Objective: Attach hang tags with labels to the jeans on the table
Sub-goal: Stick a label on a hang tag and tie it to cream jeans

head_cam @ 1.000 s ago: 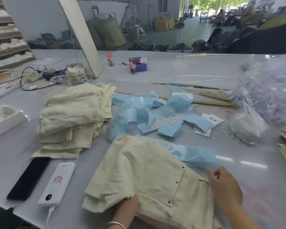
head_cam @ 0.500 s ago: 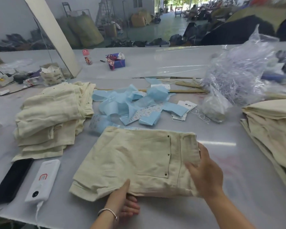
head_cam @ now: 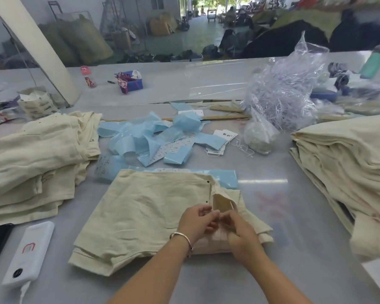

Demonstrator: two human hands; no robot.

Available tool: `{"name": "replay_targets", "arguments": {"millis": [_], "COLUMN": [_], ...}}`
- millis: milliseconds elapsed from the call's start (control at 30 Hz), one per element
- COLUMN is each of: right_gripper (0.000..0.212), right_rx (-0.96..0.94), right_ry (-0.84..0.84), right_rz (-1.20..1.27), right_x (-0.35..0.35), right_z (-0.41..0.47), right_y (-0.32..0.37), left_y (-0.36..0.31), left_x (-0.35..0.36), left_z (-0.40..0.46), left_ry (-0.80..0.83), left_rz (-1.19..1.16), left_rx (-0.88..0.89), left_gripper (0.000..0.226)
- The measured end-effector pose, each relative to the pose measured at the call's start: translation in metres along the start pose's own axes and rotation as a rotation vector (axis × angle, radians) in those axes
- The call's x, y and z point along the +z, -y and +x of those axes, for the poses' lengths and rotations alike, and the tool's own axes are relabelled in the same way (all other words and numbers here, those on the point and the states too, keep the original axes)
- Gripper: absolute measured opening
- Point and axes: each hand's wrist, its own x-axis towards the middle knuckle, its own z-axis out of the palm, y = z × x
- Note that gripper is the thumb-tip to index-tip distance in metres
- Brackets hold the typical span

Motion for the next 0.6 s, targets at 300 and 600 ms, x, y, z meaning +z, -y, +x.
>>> {"name": "replay_targets", "arguments": {"millis": [300, 600], "right_gripper": [0.026, 0.022], "right_rx": [0.070, 0.154], "right_ry": [-0.238, -0.193], "right_rz": [0.168, -0.014], "right_x": [-0.022, -0.023], "right_z": [0.009, 0.040], "right_y": [-0.020, -0.029], "left_y": [0.002, 0.020], "left_x": [0.025, 0.021], "left_z": [0.025, 0.022], "left_ry": [-0.096, -0.123], "left_rz": [0.231, 0.184], "left_rx": [0.057, 0.235], "left_gripper": [0.021, 0.041]}}
